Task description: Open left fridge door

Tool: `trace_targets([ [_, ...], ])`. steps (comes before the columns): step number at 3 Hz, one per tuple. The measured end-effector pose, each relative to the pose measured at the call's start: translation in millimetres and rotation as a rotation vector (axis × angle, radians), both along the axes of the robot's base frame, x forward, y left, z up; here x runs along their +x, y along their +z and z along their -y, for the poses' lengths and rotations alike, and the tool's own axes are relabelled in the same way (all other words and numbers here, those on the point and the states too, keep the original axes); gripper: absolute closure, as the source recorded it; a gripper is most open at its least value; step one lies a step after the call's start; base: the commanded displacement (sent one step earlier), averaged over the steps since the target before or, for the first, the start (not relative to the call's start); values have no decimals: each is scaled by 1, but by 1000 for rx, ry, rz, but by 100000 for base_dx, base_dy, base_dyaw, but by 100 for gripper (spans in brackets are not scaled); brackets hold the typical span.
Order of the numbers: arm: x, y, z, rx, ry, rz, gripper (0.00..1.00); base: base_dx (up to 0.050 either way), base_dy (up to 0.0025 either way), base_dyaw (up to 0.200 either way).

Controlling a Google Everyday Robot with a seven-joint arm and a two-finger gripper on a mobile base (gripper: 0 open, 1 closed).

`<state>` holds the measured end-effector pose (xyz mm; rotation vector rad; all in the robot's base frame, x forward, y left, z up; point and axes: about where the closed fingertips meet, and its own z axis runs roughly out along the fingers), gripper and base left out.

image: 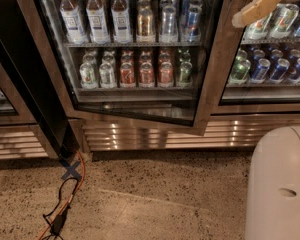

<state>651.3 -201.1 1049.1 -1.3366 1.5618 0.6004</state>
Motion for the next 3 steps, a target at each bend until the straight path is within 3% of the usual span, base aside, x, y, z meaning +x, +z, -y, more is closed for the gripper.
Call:
trace_targets([
  [1, -1, 34, 14, 21, -100, 52, 0, 0, 0, 0],
  [2, 2, 10, 34, 92, -184, -48, 0, 0, 0, 0],
  [3, -1, -38, 57, 182, -282, -196, 0, 0, 0, 0],
])
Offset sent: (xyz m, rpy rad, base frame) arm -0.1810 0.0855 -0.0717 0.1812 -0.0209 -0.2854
